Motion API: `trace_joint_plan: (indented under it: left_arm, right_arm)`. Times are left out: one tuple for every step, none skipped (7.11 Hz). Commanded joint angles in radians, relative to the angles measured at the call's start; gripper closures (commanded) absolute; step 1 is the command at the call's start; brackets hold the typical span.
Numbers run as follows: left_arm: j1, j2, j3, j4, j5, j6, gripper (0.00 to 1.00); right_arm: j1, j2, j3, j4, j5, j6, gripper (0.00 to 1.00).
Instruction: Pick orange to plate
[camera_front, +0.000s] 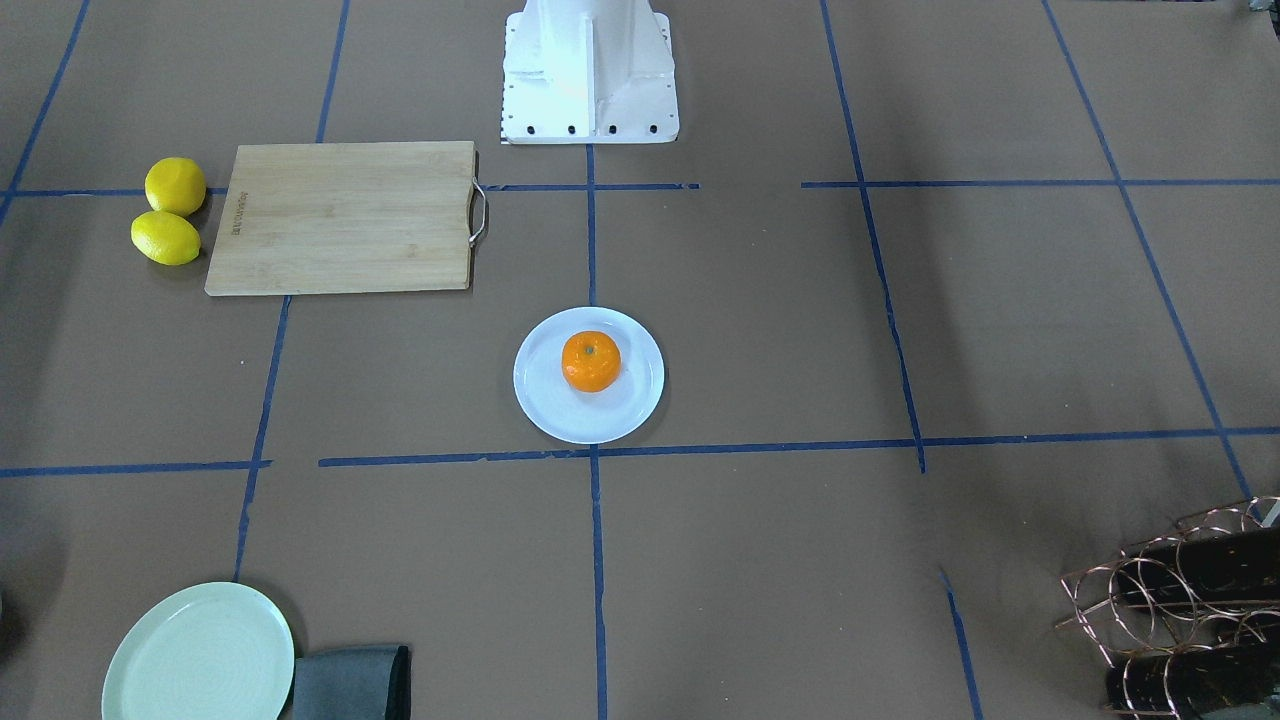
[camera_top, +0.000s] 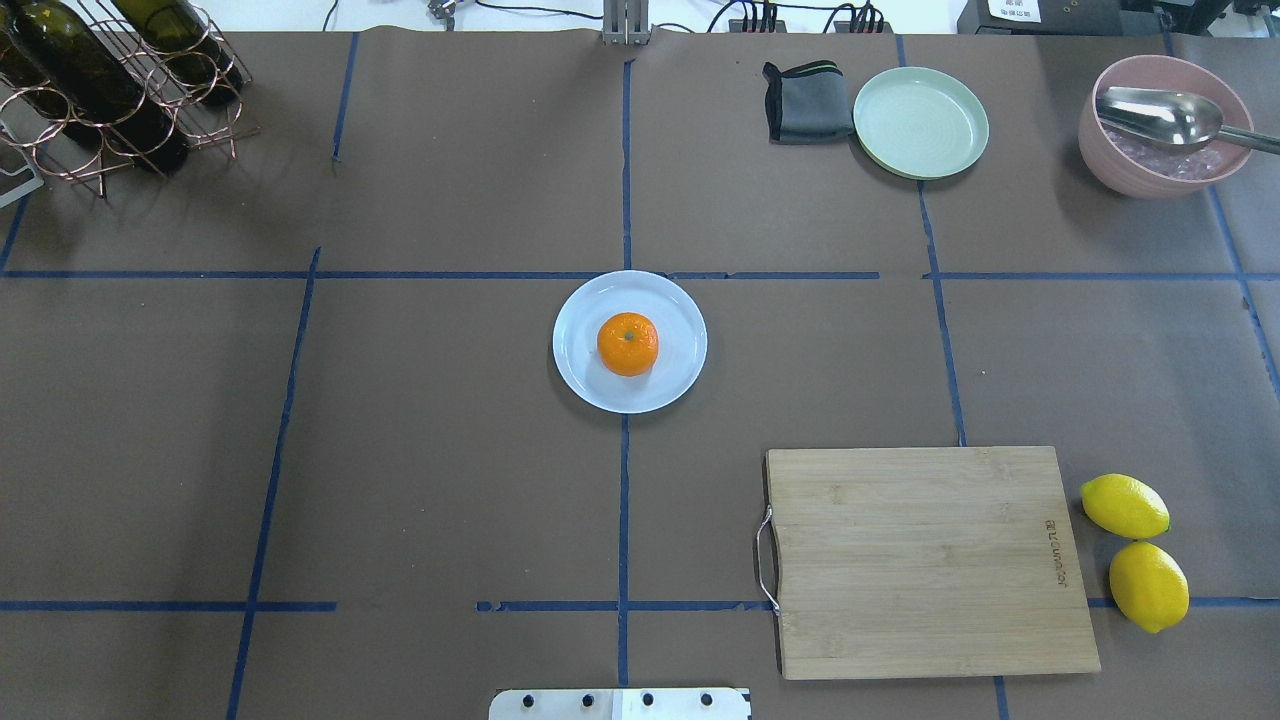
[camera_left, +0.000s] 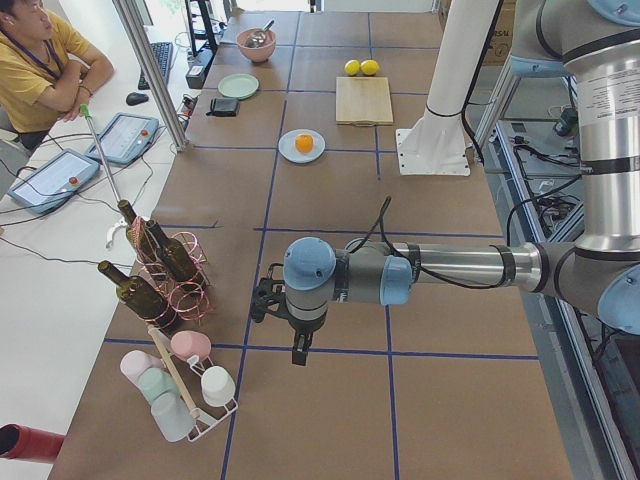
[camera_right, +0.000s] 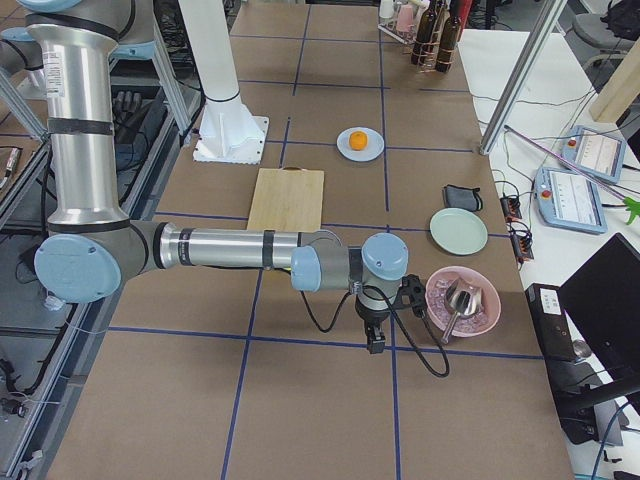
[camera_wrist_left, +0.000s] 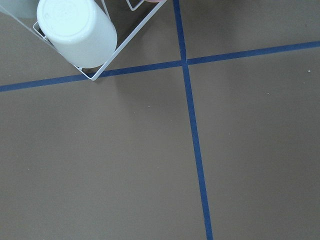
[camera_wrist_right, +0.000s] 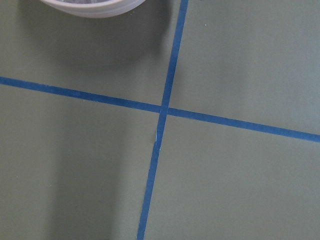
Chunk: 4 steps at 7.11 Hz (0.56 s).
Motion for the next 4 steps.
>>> trace_joint_plan:
  left_arm:
    - [0.0, -0.002, 0.0, -0.002, -0.001, 0.001, 0.0]
    - [0.0, -0.004, 0.0, -0.002, -0.001, 0.001, 0.0]
    - [0.0, -0.004, 0.0, -0.002, -0.001, 0.001, 0.0]
    - [0.0, -0.004, 0.003, -0.02, -0.001, 0.001, 0.0]
  right_arm:
    - [0.0, 0.0, -0.003, 0.0, -0.002, 0.0, 0.0]
    - [0.0, 0.001, -0.003, 0.0, -0.002, 0.002, 0.0]
    - [0.0, 0.001, -0.003, 0.0, -0.002, 0.002, 0.0]
    - [0.0, 0.0, -0.003, 0.0, -0.002, 0.002, 0.0]
